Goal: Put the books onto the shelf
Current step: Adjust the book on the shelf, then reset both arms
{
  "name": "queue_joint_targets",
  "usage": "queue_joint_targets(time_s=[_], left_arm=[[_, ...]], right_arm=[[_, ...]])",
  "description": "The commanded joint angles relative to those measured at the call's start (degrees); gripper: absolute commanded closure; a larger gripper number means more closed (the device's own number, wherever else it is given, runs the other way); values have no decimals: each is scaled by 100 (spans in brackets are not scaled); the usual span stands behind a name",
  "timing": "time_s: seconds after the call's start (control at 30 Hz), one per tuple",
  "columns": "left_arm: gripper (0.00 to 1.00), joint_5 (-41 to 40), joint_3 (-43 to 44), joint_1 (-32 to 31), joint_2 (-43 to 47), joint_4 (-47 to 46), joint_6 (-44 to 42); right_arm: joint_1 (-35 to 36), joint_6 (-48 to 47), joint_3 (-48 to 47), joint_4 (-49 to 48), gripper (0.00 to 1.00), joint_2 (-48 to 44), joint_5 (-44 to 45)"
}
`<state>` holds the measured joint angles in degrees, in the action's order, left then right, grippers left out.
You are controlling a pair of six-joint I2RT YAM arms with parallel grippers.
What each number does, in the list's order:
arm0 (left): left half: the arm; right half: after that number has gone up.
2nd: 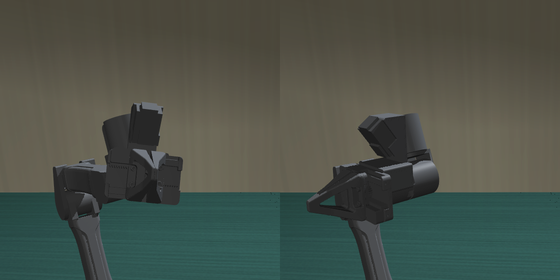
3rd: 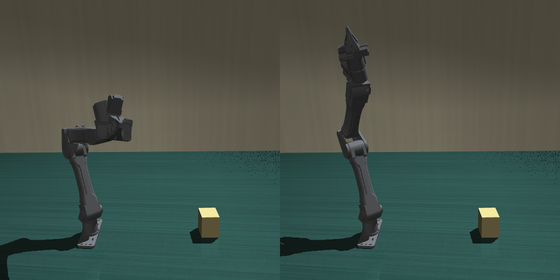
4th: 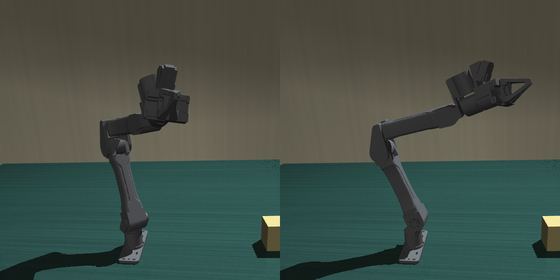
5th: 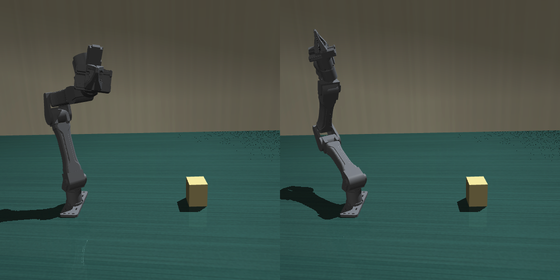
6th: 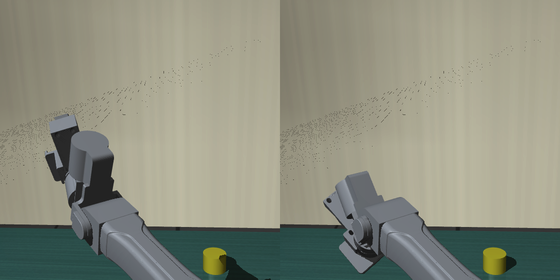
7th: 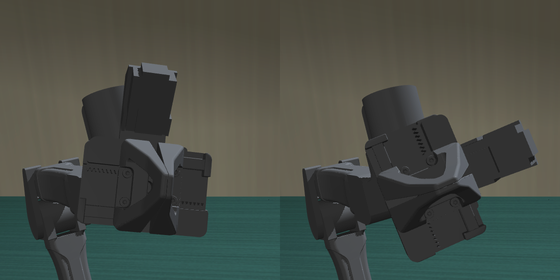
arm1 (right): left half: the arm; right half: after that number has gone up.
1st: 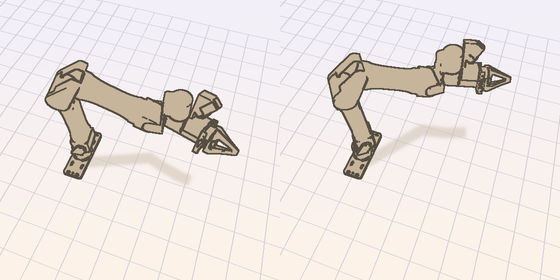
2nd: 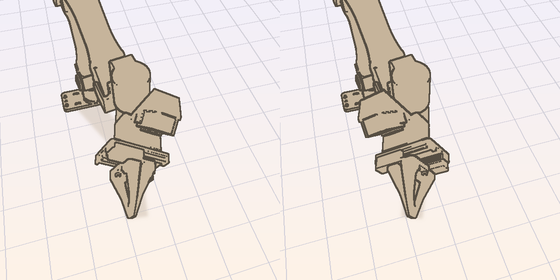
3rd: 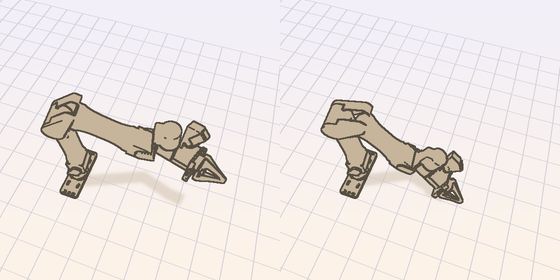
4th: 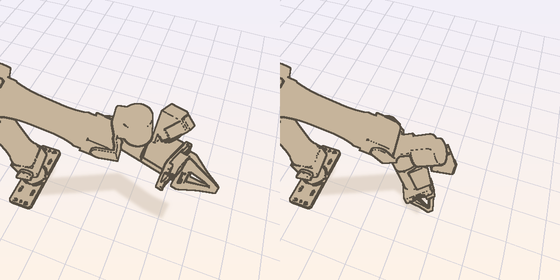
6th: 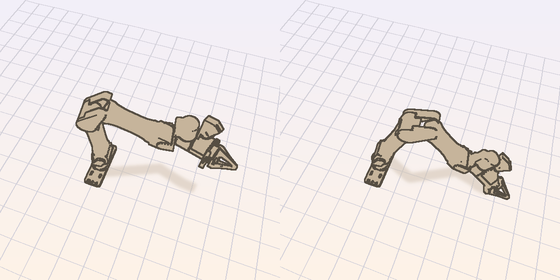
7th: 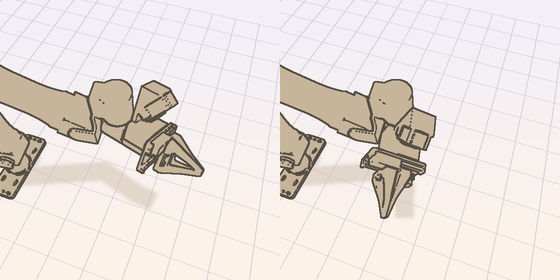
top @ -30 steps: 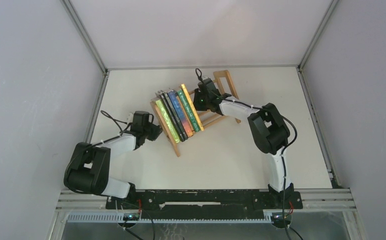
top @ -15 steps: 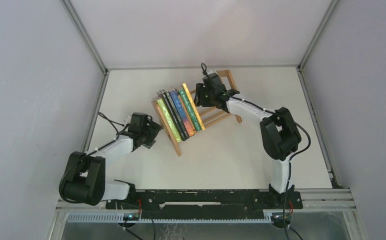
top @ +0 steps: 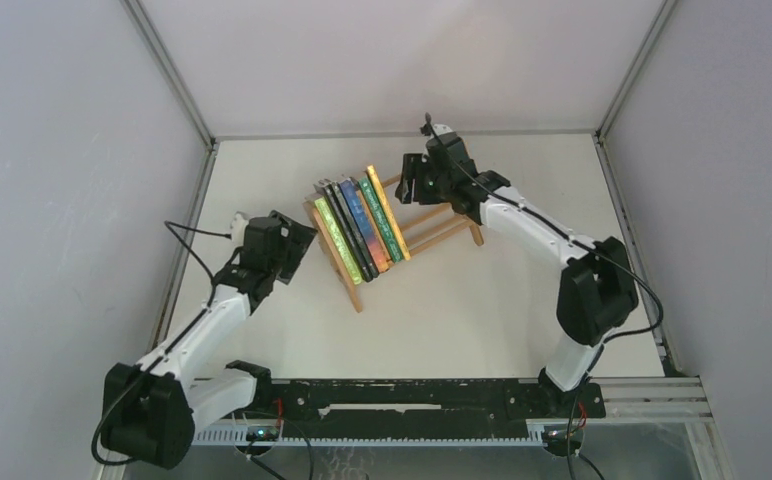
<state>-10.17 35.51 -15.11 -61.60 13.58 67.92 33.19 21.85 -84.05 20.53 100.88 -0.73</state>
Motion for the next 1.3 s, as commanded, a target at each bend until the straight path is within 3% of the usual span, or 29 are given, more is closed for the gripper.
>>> queue_joint_targets(time_s=[0.0,0.17,0.33,0.43,0.63,0.83,1.27], left_arm=[[6,-638,448,-31,585,377,-327],[5,-1323,695,-118,1057,788,-726],[4,-1917,1039,-203,1168,945,-1270],[3,-2221,1184,-212,1139,890,-1623],[0,-2606,1198,-220,1000,184,-2450],[0,-2698,1280,-223,453,-339,-3294],[0,-2441,1101,-226,36,-1200,-4368]], right_arm=[[-250,-298,-136,23,34,-879,-173],[-483,-497,-414,180,27,-1447,-127],[-817,-615,-472,117,7,-1933,973],[-1154,-535,-445,86,1,-2056,1669],[-1892,-350,-396,201,0,-2081,2615],[-2577,-31,-81,-14,1,-2100,2729],[-2788,-379,1060,-1047,1,-2112,2766]])
